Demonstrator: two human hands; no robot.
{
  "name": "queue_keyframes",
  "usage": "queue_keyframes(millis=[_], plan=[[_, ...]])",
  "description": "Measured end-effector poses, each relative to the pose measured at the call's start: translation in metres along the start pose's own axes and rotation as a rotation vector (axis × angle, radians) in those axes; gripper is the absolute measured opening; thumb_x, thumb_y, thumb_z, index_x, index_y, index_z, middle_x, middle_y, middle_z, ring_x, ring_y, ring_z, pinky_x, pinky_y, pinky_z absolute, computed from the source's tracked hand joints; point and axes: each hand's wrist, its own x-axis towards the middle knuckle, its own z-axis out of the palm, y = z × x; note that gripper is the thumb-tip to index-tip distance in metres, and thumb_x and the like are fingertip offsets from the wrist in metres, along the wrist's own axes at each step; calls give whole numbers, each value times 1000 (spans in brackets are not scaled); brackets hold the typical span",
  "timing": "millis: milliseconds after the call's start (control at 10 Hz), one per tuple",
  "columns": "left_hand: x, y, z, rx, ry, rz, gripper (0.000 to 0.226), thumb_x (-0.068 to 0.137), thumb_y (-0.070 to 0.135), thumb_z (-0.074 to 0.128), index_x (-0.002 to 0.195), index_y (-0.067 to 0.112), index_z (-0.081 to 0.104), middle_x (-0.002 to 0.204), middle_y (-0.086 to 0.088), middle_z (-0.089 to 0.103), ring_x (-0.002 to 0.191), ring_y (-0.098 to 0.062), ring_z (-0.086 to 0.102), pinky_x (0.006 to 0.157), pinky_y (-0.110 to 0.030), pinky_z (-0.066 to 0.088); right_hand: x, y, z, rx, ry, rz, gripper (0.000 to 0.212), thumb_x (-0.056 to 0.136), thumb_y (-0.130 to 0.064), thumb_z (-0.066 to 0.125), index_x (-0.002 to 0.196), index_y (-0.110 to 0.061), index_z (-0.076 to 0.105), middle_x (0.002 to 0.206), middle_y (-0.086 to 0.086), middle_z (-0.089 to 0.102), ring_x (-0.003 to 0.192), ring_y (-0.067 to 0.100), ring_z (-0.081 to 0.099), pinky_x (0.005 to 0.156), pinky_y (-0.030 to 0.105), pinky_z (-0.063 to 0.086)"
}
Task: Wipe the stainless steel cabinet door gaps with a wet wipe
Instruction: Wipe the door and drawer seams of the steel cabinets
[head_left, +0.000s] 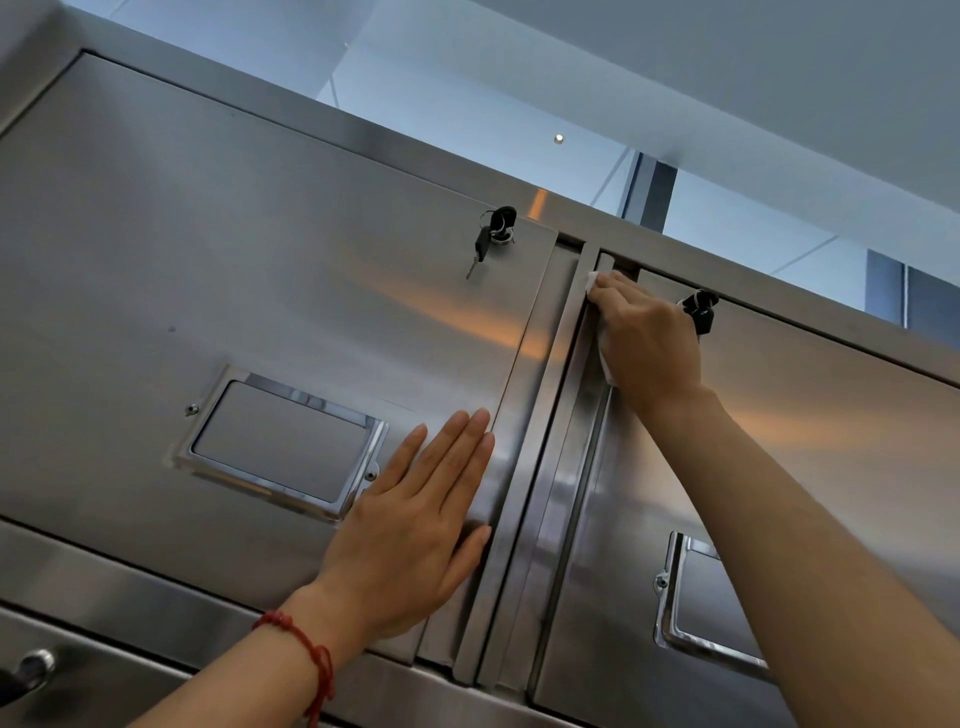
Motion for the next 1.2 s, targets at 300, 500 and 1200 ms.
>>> queue_keyframes(millis=[300,500,1200], plan=[[0,0,0,-12,7,-2,63,94,42,29,141,1,33,151,-16,26,138,-30,26,107,-43,24,-18,-9,3,50,94,-2,25,75,18,63,98,11,70,102,23,69,91,37,68,63,48,59],[0,0,-1,-15,2,-2,63,94,41,29,142,1,32,151,-16,25,139,-30,25,109,-43,23,-40,-22,2,79,153,-6,23,80,9,59,100,7,71,102,20,70,94,34,69,71,42,58],[1,0,-2,-15,-1,-1,63,94,41,28,142,0,31,151,-17,24,140,-31,24,111,-44,21,-91,-52,-13,121,39,-19,34,71,10,75,104,8,69,108,21,68,101,33,66,80,42,58]])
